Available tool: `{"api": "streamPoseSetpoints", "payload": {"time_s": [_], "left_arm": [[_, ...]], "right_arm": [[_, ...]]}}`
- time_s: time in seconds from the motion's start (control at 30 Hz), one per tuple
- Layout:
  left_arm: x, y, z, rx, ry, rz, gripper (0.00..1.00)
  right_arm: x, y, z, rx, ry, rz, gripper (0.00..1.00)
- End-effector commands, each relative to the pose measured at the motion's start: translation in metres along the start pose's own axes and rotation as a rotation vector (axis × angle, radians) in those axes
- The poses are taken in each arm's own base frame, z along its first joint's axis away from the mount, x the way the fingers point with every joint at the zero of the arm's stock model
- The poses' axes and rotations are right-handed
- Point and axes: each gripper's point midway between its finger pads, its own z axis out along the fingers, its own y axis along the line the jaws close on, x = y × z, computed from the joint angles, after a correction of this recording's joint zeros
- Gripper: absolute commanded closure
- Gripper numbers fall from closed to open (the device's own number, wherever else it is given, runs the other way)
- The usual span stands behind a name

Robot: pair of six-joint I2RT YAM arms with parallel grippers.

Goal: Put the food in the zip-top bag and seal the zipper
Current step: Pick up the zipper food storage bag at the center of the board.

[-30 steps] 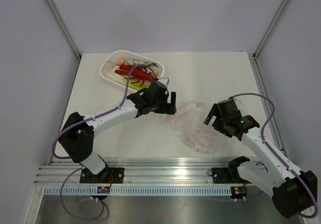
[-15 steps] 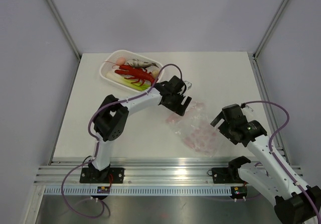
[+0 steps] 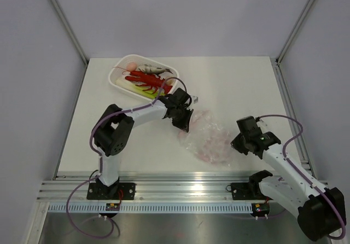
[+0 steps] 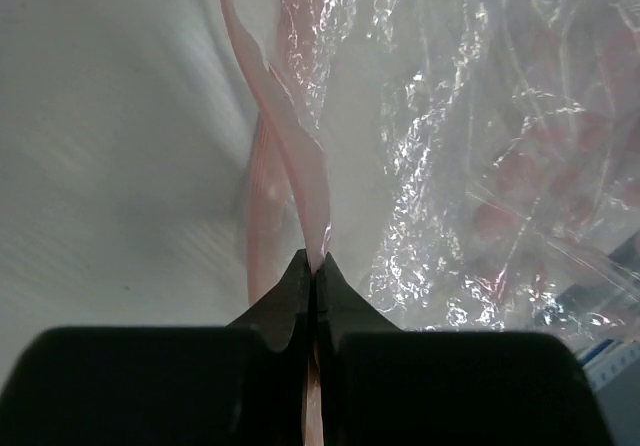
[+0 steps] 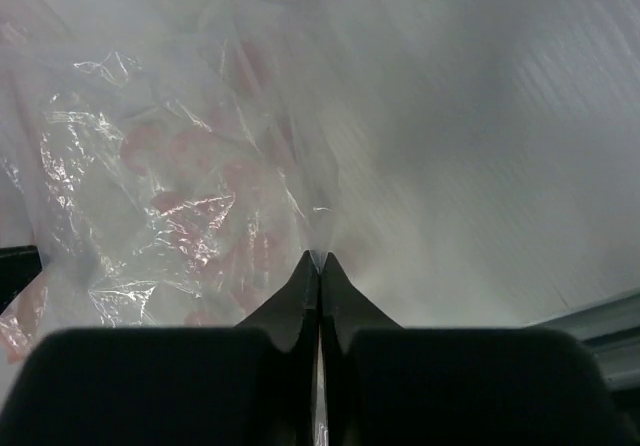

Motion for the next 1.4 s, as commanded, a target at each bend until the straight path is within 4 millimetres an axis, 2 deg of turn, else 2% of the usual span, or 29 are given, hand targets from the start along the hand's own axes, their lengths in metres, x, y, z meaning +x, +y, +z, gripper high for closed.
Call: {"api": "streamPoseSetpoints", "payload": {"time_s": [0.0,0.07,0.1,0.13,0.2,0.23,0.27,0.3,0.33,0.37,0.4,0.5,0.7,0.77,0.83,0.87,0.93,0.97,1.07,1.23,1.37], "left_arm": [[-0.038,-0.022,-0.053,0.124,-0.2,-0.067,1.0],[-0.041,-0.026,-0.067,0.159,-0.24,-0.089,1.0],[-0.039,-0.025,-0.071,0.162,-0.257,-0.096,1.0],[-0.043,-0.031,-0.085,0.176,-0.296,-0.085,1.0],[-0.043,-0.031,-0.095,0.178,-0.323,-0.094,1.0],[-0.045,-0.035,-0.104,0.191,-0.347,-0.087,1.0],[-0.045,-0.037,-0.106,0.197,-0.354,-0.093,1.0],[-0.048,-0.038,-0.109,0.205,-0.369,-0.092,1.0],[-0.047,-0.039,-0.108,0.209,-0.369,-0.095,1.0],[-0.046,-0.039,-0.108,0.213,-0.372,-0.108,1.0],[-0.048,-0.039,-0.108,0.213,-0.387,-0.114,1.0],[-0.051,-0.04,-0.109,0.211,-0.426,-0.125,1.0],[-0.056,-0.044,-0.114,0.223,-0.479,-0.111,1.0],[-0.058,-0.045,-0.115,0.23,-0.495,-0.108,1.0],[-0.058,-0.048,-0.117,0.237,-0.513,-0.103,1.0],[-0.059,-0.049,-0.117,0.24,-0.521,-0.107,1.0],[-0.061,-0.052,-0.122,0.247,-0.552,-0.097,1.0],[-0.064,-0.054,-0.124,0.248,-0.572,-0.096,1.0],[-0.063,-0.058,-0.127,0.249,-0.594,-0.084,1.0],[-0.059,-0.067,-0.124,0.258,-0.592,-0.059,1.0],[-0.056,-0.074,-0.124,0.275,-0.598,-0.041,1.0]], "right_arm": [[-0.019,0.039,0.009,-0.125,-0.062,-0.007,0.98],[-0.033,0.048,0.014,-0.125,-0.118,-0.045,1.0],[-0.038,0.053,0.024,-0.108,-0.134,-0.066,1.0],[-0.045,0.053,0.028,-0.081,-0.152,-0.097,1.0],[-0.07,0.053,0.04,0.018,-0.201,-0.129,1.0],[-0.084,0.063,0.04,0.024,-0.224,-0.134,0.98],[-0.085,0.061,0.053,0.069,-0.203,-0.151,0.93],[-0.09,0.062,0.055,0.082,-0.189,-0.162,0.72],[-0.092,0.066,0.054,0.087,-0.179,-0.196,0.62],[-0.099,0.08,0.048,0.059,-0.182,-0.198,0.53],[-0.1,0.089,0.044,0.024,-0.18,-0.214,0.36],[-0.102,0.105,0.02,-0.079,-0.204,-0.234,0.18],[-0.108,0.123,-0.038,-0.203,-0.256,-0.239,0.16],[-0.106,0.139,-0.059,-0.264,-0.267,-0.245,0.18],[-0.1,0.158,-0.075,-0.334,-0.244,-0.25,0.2],[-0.085,0.171,-0.078,-0.366,-0.212,-0.281,0.21],[-0.074,0.191,-0.086,-0.403,-0.2,-0.291,0.21],[-0.057,0.2,-0.083,-0.409,-0.163,-0.319,0.21],[-0.042,0.216,-0.075,-0.435,-0.104,-0.294,0.23],[-0.026,0.236,-0.07,-0.497,-0.042,-0.257,0.26],[-0.02,0.239,-0.059,-0.473,-0.024,-0.264,0.28]]}}
